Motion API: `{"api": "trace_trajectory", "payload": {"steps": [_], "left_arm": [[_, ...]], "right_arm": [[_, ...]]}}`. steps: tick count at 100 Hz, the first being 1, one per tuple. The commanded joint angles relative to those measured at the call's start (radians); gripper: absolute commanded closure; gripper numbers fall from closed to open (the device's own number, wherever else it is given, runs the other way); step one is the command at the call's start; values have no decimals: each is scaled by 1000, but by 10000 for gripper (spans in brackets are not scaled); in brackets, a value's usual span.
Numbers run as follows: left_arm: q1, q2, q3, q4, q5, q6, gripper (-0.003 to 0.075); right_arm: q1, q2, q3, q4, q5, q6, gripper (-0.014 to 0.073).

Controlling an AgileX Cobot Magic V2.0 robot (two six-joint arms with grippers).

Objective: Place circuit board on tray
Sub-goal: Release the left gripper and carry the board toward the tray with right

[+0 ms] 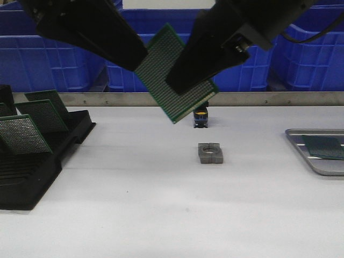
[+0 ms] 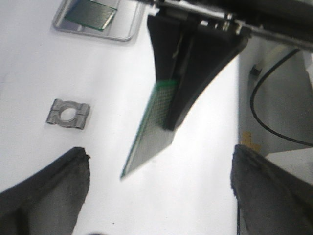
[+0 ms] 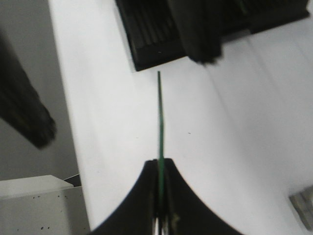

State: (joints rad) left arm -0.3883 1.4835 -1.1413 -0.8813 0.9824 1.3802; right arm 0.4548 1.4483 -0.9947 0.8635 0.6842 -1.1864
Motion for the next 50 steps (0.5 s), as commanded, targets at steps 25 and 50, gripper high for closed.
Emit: {"api": "trace_trajectory", "payload": {"steps": [25, 50], "left_arm": [[88, -29, -30, -91, -10, -11, 156], [86, -29, -30, -93, -6, -11, 156]], "right_arm": [[-339, -24, -30, 40, -10, 95, 662], [-556, 87, -30, 46, -19, 143, 662]]}}
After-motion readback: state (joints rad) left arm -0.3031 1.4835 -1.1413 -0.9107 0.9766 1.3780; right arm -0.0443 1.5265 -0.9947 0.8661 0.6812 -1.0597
